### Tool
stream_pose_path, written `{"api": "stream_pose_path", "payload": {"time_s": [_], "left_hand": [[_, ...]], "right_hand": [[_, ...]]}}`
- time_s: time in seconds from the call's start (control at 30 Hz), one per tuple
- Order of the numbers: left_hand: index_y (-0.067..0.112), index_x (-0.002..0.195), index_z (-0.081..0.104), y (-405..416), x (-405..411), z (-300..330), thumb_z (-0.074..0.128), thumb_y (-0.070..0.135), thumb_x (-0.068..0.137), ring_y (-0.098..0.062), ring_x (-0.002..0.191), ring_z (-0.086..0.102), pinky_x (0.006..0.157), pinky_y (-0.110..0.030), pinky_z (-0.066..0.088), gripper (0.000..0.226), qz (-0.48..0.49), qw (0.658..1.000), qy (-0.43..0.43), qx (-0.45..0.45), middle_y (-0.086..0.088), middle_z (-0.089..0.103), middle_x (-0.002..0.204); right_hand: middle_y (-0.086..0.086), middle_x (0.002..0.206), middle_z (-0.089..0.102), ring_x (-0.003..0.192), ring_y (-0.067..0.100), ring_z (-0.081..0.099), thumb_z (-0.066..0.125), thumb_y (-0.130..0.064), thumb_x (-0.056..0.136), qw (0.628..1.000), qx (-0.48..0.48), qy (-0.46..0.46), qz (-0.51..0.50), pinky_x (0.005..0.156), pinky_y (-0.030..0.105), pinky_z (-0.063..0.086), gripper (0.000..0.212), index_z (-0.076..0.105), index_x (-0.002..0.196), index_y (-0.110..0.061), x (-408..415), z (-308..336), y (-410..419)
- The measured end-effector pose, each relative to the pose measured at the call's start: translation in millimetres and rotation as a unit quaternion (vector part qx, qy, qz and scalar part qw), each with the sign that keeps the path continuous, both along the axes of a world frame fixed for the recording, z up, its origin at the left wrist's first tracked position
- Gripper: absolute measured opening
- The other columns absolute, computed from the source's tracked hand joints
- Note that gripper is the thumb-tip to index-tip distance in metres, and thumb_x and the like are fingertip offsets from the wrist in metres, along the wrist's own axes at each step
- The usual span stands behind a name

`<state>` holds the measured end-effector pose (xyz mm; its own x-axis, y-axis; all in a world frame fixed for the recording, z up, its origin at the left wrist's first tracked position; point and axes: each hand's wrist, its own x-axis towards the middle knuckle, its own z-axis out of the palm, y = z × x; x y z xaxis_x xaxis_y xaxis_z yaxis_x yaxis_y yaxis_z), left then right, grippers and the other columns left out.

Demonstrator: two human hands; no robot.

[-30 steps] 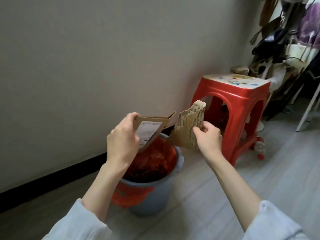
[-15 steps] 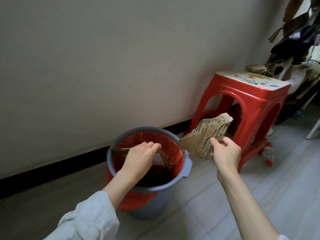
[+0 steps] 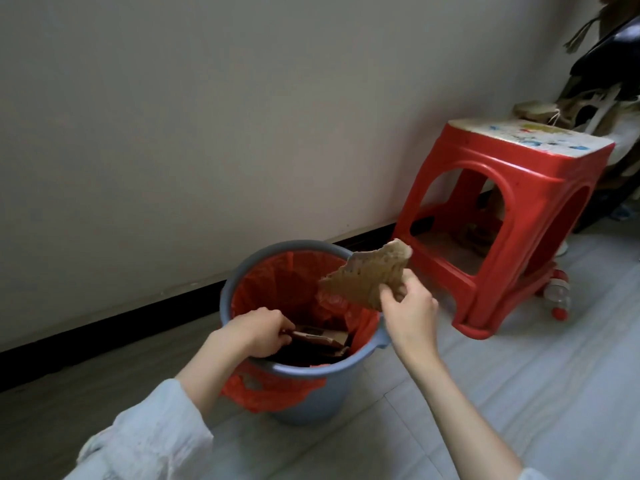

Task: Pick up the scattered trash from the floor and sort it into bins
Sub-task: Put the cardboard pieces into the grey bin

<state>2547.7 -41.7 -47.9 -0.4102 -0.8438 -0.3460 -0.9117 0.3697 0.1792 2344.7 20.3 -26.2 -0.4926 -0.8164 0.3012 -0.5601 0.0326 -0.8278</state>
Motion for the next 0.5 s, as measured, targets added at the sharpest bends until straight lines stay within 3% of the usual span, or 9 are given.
{"api": "stream_pose_path", "payload": {"time_s": [0.07,0.13,0.23,0.4,0.5], "left_hand": [[0.031,0.132,0.049,2.7,5.3,-3.5,0.045,0.03,0.095,-0.024,0.122,0.049,0.099,-0.035,0.041,0.037,-0.003,1.0,0.023,0.019,-0.004,0.054,0.132],[0.03,0.129,0.051,8.0,8.2,-8.1,0.042,0.028,0.095,-0.022,0.119,0.051,0.096,-0.037,0.044,0.035,0.015,0.997,0.064,-0.047,0.0,0.057,0.129],[0.028,0.123,0.056,22.0,10.5,-12.7,0.041,0.021,0.094,-0.017,0.112,0.056,0.089,-0.035,0.047,0.033,0.053,0.975,0.137,-0.168,0.006,0.059,0.122],[0.017,0.112,0.063,37.3,1.0,-10.1,0.05,0.005,0.088,-0.018,0.102,0.061,0.077,-0.038,0.053,0.029,0.022,0.921,0.271,-0.277,0.003,0.063,0.109],[0.018,0.108,0.063,49.7,-23.8,3.5,0.046,0.01,0.087,-0.016,0.097,0.061,0.071,-0.034,0.054,0.028,-0.047,0.9,0.308,-0.304,0.004,0.062,0.107]], "right_hand": [[0.011,0.095,0.071,0.093,0.031,0.064,0.052,-0.013,0.089,0.993,0.059,0.092,0.05,0.081,0.038,0.051,0.024,0.064,0.11,-0.016,14.0,-15.8,-4.5],[0.008,0.113,0.067,0.111,0.026,0.058,0.047,-0.011,0.09,0.969,0.145,0.166,0.111,0.094,0.032,0.043,0.034,0.062,0.119,-0.02,22.8,-28.5,-9.8],[-0.002,0.137,0.053,0.131,0.015,0.043,0.041,0.0,0.086,0.948,0.165,0.19,0.192,0.108,0.023,0.026,0.051,0.053,0.13,-0.022,27.7,-27.7,-14.0],[-0.001,0.125,0.061,0.12,0.017,0.051,0.045,-0.004,0.089,0.969,0.126,0.139,0.163,0.101,0.024,0.035,0.039,0.061,0.12,-0.021,-2.2,-6.5,-1.9],[0.002,0.119,0.065,0.114,0.018,0.056,0.051,-0.007,0.088,0.974,0.123,0.136,0.135,0.095,0.019,0.034,0.03,0.066,0.113,-0.017,-35.8,7.2,13.3]]}}
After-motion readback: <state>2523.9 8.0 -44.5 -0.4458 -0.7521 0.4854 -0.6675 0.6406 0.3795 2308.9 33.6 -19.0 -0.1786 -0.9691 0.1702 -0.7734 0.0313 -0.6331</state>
